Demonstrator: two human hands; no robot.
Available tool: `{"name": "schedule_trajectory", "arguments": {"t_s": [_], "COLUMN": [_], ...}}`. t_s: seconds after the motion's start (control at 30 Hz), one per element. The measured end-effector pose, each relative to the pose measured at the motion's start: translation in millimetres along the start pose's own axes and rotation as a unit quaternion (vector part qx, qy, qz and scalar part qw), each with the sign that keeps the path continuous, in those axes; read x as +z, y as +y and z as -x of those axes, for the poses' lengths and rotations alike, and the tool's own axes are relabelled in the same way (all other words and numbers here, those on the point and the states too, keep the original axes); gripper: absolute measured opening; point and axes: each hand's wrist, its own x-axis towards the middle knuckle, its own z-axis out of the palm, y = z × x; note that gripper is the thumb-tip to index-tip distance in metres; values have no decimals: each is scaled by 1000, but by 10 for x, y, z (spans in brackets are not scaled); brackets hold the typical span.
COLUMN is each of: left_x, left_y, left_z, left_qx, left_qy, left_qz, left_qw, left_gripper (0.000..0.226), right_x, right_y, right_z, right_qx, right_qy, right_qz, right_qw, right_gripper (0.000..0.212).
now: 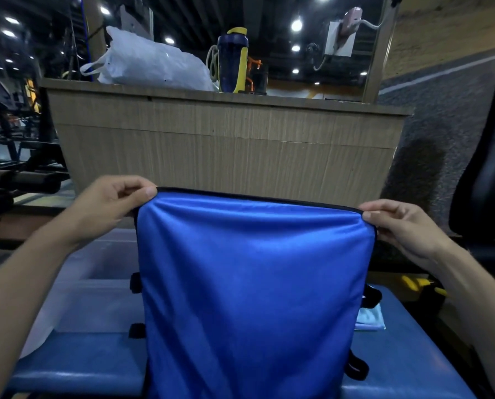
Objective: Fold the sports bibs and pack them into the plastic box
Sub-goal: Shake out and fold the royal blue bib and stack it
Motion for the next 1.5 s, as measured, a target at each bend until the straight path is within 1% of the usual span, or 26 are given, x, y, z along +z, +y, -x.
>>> {"name": "schedule_trajectory", "arguments": {"t_s": [0.03,0.07,0.1,0.17,0.23,0.33,0.37,0.43,0.5,0.57,0.6,0.63,0.7,0.83,1.0,1.23,1.3,1.4,1.5], "left_x": [-22,-34,-30,0,50,119,124,120,120,138,151,160,166,143,141,135,132,142,168], "left_y": [-31,-38,-41,-46,-54,-82,-104,-169,-237,-291,-306,-323,-344,-380,-370,-366,-385,-395,-380], "left_z": [7,15,23,15,-14,-56,-69,-97,-114,-117,-117,-119,-123,-125,-88,-65,-69,-72,-78], "left_qx": [6,11,17,21,19,26,31,35,33,24,22,20,16,9,16,14,8,8,9], "left_qy": [-11,-19,-25,-17,15,66,80,102,118,125,128,132,140,148,136,126,122,114,109], "left_qz": [34,50,51,27,-11,-67,-90,-132,-151,-156,-164,-171,-173,-170,-170,-147,-139,-129,-130], "left_qw": [999,999,998,999,1000,995,992,985,981,979,978,976,975,974,976,981,983,985,986], "left_gripper": [45,50,49,34,21,15,14,15,16,15,15,15,16,16,16,17,17,18,18], "right_x": [18,33,44,68,119,187,219,283,347,407,429,452,479,441,410,352,329,307,301], "right_y": [-2,1,16,76,141,223,227,231,251,283,301,309,310,287,254,259,275,297,314], "right_z": [8,13,4,-28,-61,-90,-84,-62,-49,-33,-19,2,32,32,59,87,82,73,65], "right_qx": [-3,-7,-8,2,21,43,53,81,105,105,97,87,59,-25,-75,-105,-120,-143,-151], "right_qy": [6,12,15,9,-1,-8,-9,-12,-7,2,-1,-6,-10,16,22,0,-2,-3,-2], "right_qz": [15,43,85,173,234,243,220,127,36,-12,-15,-12,5,84,114,179,213,268,305], "right_qw": [1000,999,996,985,972,969,974,989,994,994,995,996,998,996,990,978,970,953,940], "right_gripper": [43,29,21,14,8,3,4,10,18,20,17,14,19,19,20,31,38,54,58]}}
